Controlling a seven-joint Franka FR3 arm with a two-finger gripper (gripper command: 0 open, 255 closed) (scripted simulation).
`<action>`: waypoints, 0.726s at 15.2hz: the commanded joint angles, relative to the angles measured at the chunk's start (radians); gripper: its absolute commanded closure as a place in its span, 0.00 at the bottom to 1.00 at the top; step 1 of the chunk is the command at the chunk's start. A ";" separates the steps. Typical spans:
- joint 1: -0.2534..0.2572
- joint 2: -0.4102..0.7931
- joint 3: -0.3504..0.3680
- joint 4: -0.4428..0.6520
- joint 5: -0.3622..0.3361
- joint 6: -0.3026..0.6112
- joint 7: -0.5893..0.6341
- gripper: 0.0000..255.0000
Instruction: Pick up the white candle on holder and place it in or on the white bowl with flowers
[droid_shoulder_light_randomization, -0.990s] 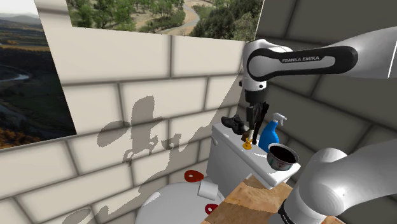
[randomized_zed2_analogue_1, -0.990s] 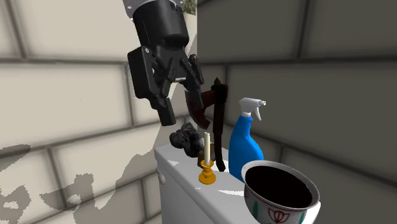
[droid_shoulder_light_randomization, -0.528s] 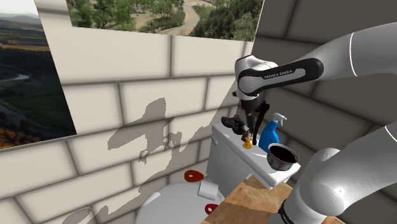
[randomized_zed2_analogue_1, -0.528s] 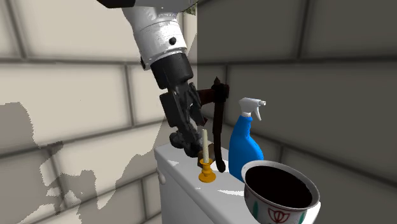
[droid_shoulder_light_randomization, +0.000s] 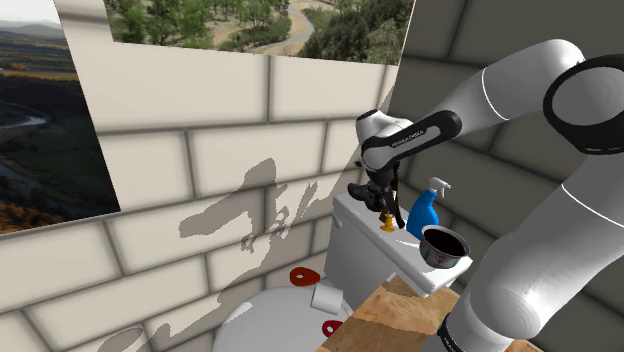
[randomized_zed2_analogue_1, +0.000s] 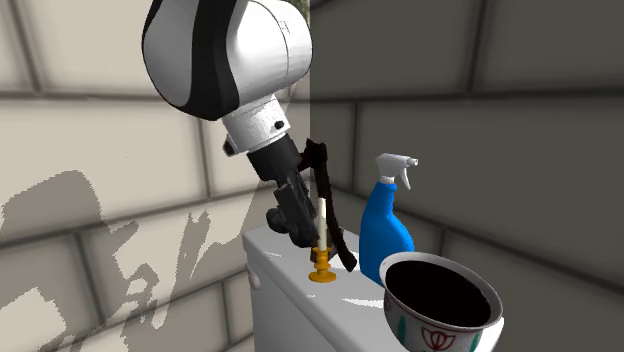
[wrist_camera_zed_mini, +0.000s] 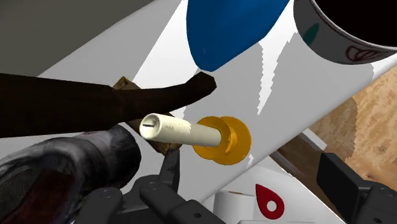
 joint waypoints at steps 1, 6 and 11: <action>-0.006 0.024 -0.010 -0.011 -0.015 0.039 -0.011 0.00; -0.021 0.052 -0.028 -0.051 -0.037 0.110 -0.003 0.00; -0.023 0.056 -0.030 -0.055 -0.040 0.118 -0.002 0.00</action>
